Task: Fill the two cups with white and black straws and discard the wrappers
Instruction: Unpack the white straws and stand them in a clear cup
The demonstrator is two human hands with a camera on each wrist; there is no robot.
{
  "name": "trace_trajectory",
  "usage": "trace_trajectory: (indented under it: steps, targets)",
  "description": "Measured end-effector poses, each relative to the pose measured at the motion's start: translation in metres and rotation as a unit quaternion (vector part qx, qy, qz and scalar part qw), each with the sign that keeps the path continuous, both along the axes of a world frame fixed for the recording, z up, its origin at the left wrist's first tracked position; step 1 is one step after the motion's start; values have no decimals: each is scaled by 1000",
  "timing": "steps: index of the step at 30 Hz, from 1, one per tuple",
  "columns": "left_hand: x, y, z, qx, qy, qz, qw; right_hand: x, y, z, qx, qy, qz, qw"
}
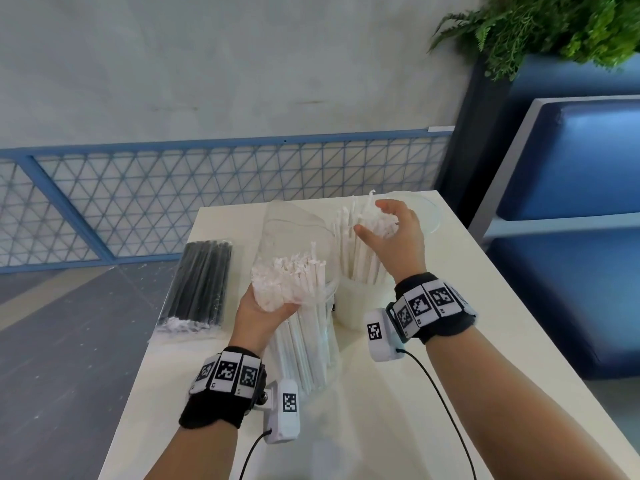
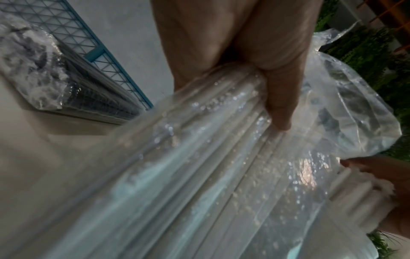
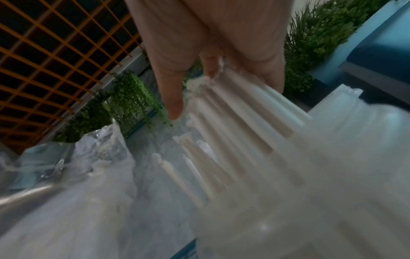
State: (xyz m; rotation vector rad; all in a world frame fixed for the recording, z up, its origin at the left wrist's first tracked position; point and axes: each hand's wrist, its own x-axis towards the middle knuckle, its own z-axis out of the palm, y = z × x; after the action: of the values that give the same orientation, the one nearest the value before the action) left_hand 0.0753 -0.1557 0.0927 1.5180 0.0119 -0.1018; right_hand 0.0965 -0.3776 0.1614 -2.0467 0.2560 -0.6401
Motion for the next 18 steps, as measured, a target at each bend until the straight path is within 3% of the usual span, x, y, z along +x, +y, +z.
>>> trace_trajectory:
  steps: [4, 6, 10, 12, 18]
  targets:
    - [-1, -1, 1, 0, -6, 2, 1000, -16, 12, 6, -51, -207, -61, 975]
    - [-2, -1, 1, -2, -9, 1, 1000, -28, 26, 6, -71, -244, 8, 967]
    - [-5, -1, 2, -7, -17, 2, 1000, -40, 54, -8, -120, -147, 175, 966]
    - [-8, -2, 4, -10, -28, -5, 1000, -40, 61, -17, -142, -78, 205, 965]
    - [-15, -1, 6, 9, -48, -33, 998, -37, 63, -28, -78, 75, 224, 969]
